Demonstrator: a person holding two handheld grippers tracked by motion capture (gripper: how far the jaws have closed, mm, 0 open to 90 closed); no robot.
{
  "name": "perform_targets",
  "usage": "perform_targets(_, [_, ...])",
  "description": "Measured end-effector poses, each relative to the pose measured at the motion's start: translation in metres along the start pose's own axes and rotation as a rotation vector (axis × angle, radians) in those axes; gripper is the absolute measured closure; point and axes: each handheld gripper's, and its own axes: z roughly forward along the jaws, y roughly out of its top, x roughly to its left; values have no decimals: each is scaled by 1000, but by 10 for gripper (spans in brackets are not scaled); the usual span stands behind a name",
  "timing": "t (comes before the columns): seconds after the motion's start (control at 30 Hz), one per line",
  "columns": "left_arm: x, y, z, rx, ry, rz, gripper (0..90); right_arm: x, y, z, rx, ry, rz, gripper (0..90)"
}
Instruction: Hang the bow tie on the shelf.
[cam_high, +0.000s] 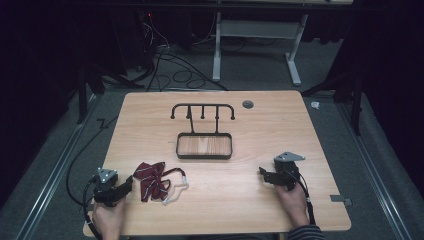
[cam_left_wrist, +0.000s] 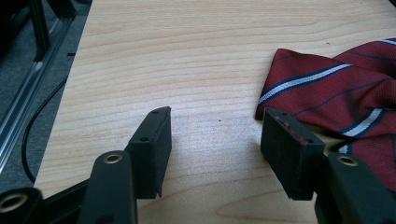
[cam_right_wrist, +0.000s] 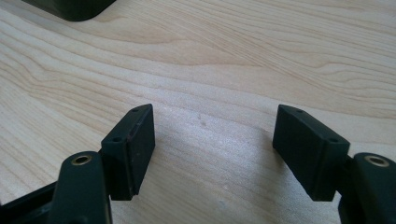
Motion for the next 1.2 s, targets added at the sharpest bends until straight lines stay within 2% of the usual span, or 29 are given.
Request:
perform_targets(0.67, [-3, 0, -1, 1, 4, 4, 444, 0, 0, 0, -1, 3, -5, 308])
perform_targets(0.83, [-7, 1, -4, -13, -13, 16, 452, 0, 0, 0, 0, 3, -3, 308])
perform_targets(1.03, [-14, 6, -13, -34, -68, 34, 445, 0, 0, 0, 0, 2, -3, 308])
perform_targets(1.13, [-18, 8, -16, -41, -82, 51, 438, 0, 0, 0, 0, 3, -3, 308])
perform_targets(1.2, [-26, 12, -19, -50, -111, 72, 436, 0, 0, 0, 0, 2, -3, 308])
